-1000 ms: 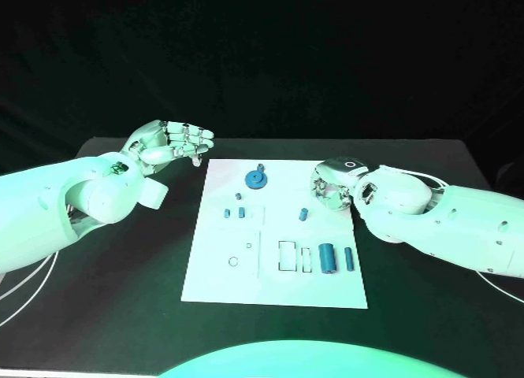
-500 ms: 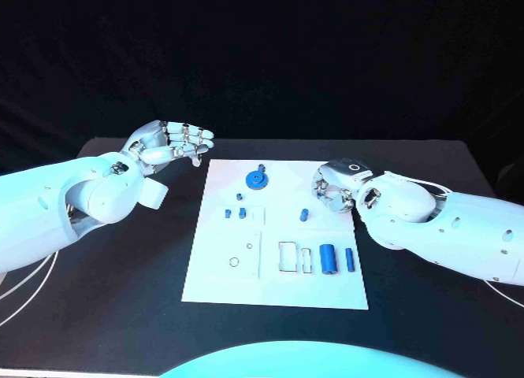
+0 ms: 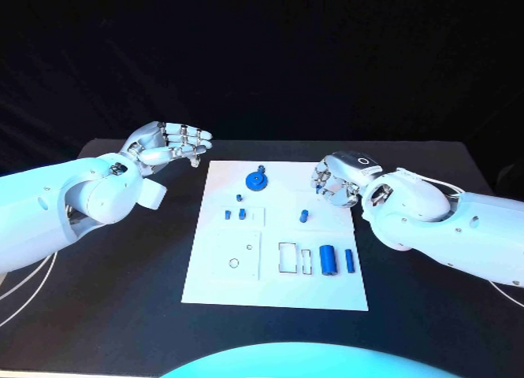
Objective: Assemble the parts on the task board
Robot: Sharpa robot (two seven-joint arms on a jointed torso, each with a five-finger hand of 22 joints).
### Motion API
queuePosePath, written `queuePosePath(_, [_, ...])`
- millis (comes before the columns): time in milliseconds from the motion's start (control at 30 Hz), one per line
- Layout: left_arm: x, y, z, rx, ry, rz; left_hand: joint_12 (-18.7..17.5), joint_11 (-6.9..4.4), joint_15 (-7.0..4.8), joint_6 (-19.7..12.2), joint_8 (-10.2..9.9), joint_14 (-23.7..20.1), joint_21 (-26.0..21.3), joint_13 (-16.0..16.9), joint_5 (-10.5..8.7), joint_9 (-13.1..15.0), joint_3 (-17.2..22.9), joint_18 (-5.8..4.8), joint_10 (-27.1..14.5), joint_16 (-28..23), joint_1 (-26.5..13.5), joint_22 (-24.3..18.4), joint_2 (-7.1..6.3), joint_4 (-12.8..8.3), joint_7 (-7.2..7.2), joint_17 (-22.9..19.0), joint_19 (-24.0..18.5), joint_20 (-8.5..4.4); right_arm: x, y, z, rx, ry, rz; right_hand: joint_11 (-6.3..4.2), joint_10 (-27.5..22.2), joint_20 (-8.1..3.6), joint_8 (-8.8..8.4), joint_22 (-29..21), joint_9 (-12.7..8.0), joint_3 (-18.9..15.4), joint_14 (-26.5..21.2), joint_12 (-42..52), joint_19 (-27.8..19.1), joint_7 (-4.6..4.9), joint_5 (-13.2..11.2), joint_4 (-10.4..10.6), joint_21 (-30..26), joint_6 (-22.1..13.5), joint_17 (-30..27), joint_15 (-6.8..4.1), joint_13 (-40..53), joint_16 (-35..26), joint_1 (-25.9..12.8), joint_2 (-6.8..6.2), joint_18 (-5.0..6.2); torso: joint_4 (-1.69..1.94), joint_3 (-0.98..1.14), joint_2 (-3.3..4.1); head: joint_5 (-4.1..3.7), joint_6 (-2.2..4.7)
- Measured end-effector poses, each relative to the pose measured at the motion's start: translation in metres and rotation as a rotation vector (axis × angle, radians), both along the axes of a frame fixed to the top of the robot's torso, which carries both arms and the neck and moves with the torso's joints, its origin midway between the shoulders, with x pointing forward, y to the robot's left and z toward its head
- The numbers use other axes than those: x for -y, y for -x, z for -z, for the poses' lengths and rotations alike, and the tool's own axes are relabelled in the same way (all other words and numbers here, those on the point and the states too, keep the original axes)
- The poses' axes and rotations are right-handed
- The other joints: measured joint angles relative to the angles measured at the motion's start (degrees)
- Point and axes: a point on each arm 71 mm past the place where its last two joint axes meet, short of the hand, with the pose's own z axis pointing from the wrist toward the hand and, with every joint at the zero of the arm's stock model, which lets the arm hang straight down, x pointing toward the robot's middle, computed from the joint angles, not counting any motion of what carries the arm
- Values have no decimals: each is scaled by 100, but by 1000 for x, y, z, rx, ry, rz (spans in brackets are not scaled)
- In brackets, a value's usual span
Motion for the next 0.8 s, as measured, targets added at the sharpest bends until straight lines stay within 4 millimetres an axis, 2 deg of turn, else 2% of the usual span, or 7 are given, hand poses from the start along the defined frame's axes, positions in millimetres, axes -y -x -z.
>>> queuePosePath(167, [0,0,0,0,0,-1,0,0,0,0,0,0,0,0,0,0,0,0,0,0,0,0,0,0,0,0,0,0,-8,9,-6,-6,-41,-25,0,0,0,0,0,-3,0,0,0,0,0,0,0,0,0,0,0,1,0,0,-1,0,0,1,2,14,-4])
queuePosePath(433, [2,-1,0,-1,4,3,20,0,0,0,0,0,34,0,0,-5,0,-1,0,-23,0,12,0,0,0,0,-21,-21,-42,32,-11,-23,-121,-133,0,0,0,-1,-1,-8,0,0,0,0,0,0,0,40,-1,4,1,0,0,-16,15,0,7,3,4,77,-47])
queuePosePath(533, [5,0,0,-1,7,7,20,0,0,0,0,0,34,0,0,-5,0,-1,0,-23,0,12,0,0,0,1,-21,-21,-54,42,-10,-33,-145,-172,0,0,0,-11,-1,-4,0,0,-1,0,-1,-1,0,40,-1,4,1,0,0,-24,23,1,7,1,4,139,-72])
queuePosePath(800, [10,1,0,-3,17,20,20,0,0,0,0,0,34,-1,0,-5,15,-2,0,-23,0,18,0,-15,0,-6,-21,-21,-90,64,6,-78,-183,-270,0,0,0,-11,-2,-2,17,1,-6,0,-1,-17,-17,40,-1,4,1,-1,0,-24,22,3,10,-11,4,367,-133])
